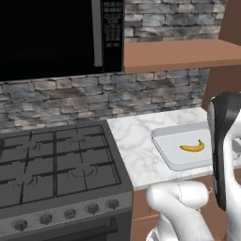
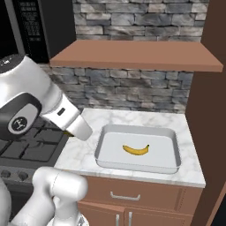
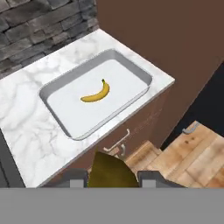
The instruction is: Pick the kiwi and banana from the fridge and place them inside the tupperware on the counter.
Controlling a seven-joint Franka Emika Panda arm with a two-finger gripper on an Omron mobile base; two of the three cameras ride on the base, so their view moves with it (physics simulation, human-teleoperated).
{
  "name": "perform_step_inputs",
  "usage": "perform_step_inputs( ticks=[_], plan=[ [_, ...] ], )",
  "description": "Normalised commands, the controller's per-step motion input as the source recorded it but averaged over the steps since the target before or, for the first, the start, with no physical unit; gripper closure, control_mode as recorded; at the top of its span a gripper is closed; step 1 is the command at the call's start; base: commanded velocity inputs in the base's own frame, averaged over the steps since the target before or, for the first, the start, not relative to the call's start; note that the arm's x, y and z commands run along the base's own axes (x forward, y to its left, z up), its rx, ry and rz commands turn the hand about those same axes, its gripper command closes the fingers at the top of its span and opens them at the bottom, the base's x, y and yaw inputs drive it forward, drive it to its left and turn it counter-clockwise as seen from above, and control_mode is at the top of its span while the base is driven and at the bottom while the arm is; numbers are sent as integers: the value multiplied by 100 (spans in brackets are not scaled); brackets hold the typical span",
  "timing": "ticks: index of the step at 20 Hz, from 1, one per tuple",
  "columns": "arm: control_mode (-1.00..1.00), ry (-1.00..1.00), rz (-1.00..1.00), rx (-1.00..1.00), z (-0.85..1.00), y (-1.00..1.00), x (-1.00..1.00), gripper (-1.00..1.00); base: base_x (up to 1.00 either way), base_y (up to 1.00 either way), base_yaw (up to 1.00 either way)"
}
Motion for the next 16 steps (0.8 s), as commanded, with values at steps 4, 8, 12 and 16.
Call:
perform_step_inputs(
  ticks=[4,8,12,16],
  plan=[
    [-100,82,4,5,-33,-13,65,100,0,0,0],
    [-100,18,31,15,-64,-20,27,100,0,0,0],
    [-100,0,22,26,-74,-20,6,100,0,0,0],
    [-100,-2,2,14,-68,-8,12,100,0,0,0]
  ],
)
